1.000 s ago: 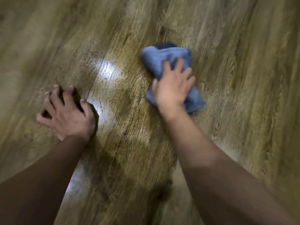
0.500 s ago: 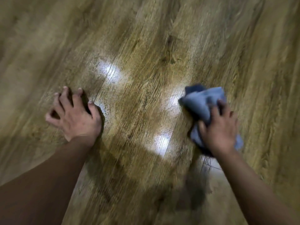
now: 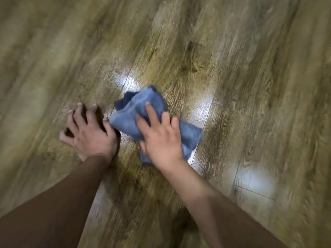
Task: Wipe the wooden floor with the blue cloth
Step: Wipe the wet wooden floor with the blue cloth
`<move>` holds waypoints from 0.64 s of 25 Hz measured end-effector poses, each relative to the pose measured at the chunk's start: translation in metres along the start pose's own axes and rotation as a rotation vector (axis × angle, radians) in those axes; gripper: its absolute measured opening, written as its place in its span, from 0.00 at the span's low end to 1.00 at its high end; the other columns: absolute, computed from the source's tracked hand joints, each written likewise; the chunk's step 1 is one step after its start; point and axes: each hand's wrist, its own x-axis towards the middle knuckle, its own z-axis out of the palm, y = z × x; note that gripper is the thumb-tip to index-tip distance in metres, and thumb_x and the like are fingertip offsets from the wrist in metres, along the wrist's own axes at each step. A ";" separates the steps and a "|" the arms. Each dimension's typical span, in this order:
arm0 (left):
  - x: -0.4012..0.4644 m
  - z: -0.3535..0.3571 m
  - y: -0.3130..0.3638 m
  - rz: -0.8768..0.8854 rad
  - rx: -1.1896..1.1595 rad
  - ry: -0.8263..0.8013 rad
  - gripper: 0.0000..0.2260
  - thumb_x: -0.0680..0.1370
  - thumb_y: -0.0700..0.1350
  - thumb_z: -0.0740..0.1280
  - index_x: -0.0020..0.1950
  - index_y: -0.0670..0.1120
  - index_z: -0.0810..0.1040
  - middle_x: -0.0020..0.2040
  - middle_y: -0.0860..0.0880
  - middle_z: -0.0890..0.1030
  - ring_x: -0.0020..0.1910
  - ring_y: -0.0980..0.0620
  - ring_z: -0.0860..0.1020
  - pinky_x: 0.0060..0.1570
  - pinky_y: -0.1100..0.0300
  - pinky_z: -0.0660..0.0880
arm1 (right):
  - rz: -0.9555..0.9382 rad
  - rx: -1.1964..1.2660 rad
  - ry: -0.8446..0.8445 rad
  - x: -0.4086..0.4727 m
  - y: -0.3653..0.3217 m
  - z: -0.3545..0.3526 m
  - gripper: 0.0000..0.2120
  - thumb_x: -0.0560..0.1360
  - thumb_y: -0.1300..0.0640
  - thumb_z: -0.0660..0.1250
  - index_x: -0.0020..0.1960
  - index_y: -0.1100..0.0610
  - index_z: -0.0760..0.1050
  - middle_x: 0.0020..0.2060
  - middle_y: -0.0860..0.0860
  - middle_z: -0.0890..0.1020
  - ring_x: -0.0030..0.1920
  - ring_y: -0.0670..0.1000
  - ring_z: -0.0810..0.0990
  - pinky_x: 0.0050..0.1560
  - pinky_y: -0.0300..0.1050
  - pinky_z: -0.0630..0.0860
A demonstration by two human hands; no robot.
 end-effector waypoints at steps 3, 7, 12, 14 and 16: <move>0.000 0.001 0.001 0.003 -0.015 0.003 0.21 0.77 0.54 0.59 0.69 0.50 0.72 0.76 0.46 0.68 0.76 0.43 0.61 0.67 0.33 0.57 | -0.088 0.011 -0.062 -0.078 0.024 -0.001 0.33 0.63 0.45 0.75 0.67 0.47 0.75 0.73 0.53 0.71 0.50 0.59 0.70 0.49 0.55 0.70; 0.001 0.001 -0.001 0.007 -0.008 0.008 0.20 0.78 0.55 0.59 0.69 0.52 0.71 0.75 0.46 0.68 0.76 0.44 0.61 0.67 0.34 0.57 | 0.133 -0.048 -0.010 -0.096 0.123 -0.017 0.36 0.63 0.48 0.78 0.69 0.53 0.74 0.70 0.59 0.72 0.49 0.65 0.73 0.49 0.60 0.72; 0.001 0.004 0.000 0.005 0.001 0.009 0.20 0.78 0.55 0.59 0.68 0.51 0.71 0.75 0.46 0.68 0.75 0.43 0.62 0.67 0.33 0.57 | 0.653 -0.104 0.085 0.024 0.183 -0.025 0.27 0.71 0.48 0.69 0.68 0.51 0.69 0.69 0.58 0.68 0.59 0.67 0.70 0.60 0.61 0.66; 0.000 0.003 0.000 0.006 -0.008 0.012 0.19 0.78 0.54 0.59 0.67 0.51 0.71 0.75 0.46 0.68 0.75 0.43 0.62 0.67 0.33 0.57 | 0.702 -0.118 0.079 0.071 0.146 -0.020 0.25 0.71 0.45 0.70 0.66 0.49 0.71 0.68 0.57 0.69 0.60 0.65 0.70 0.58 0.59 0.66; 0.000 0.003 0.000 0.011 -0.002 0.013 0.19 0.78 0.54 0.59 0.68 0.51 0.71 0.75 0.46 0.68 0.75 0.43 0.62 0.67 0.34 0.57 | 0.488 -0.128 0.085 0.083 0.090 -0.012 0.26 0.69 0.43 0.71 0.65 0.47 0.72 0.67 0.56 0.70 0.58 0.62 0.70 0.54 0.56 0.66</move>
